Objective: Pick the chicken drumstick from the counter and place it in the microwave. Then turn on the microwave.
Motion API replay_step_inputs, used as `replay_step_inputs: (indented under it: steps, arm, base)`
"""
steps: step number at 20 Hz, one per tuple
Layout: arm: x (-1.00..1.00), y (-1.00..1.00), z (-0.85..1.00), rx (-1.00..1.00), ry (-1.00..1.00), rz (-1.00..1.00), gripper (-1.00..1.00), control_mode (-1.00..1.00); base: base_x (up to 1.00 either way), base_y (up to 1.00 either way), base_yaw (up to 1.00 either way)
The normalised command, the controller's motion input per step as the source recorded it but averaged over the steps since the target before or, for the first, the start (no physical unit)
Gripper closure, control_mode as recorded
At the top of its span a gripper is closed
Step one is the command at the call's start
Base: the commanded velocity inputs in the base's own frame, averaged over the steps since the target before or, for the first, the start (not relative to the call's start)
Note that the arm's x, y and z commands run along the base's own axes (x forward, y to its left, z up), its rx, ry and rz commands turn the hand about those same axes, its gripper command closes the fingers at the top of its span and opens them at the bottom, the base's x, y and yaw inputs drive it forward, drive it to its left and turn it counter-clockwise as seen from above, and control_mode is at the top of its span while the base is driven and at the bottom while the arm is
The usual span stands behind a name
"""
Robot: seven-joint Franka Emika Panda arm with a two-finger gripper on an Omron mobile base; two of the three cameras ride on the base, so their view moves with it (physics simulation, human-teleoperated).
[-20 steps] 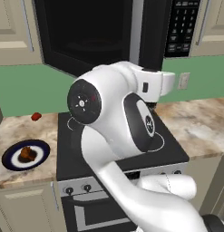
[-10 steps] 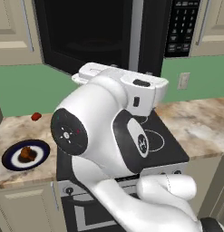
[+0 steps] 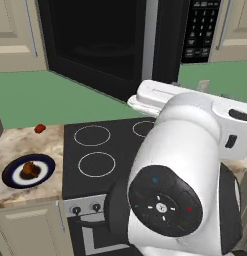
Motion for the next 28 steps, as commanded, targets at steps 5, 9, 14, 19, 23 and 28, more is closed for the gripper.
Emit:
replay_step_inputs:
  steps: [5, 9, 14, 19, 23, 28]
  arm:
    - [-0.66, -0.95, 0.03, 0.02, 0.01, 0.14, -1.00, -1.00]
    - [-0.02, -0.80, 0.01, 0.15, 0.01, 0.23, -1.00, -1.00]
    - [0.34, -0.56, 0.00, 0.30, 0.00, 0.34, -1.00, -1.00]
    - [0.71, -0.12, 0.00, 0.33, 0.00, 0.39, -1.00, -1.00]
    - [0.65, 0.01, 0.00, 0.30, 0.01, 0.35, -1.00, -1.00]
    - [0.55, 0.26, -0.14, 0.27, 0.03, 0.31, -1.00, -1.00]
  base:
    - [0.00, 0.00, 0.00]
    - [0.00, 0.00, 0.00]
    - [0.00, 0.00, 0.00]
    - [0.00, 0.00, 0.00]
    - [0.00, 0.00, 0.00]
    - [0.00, 0.00, 0.00]
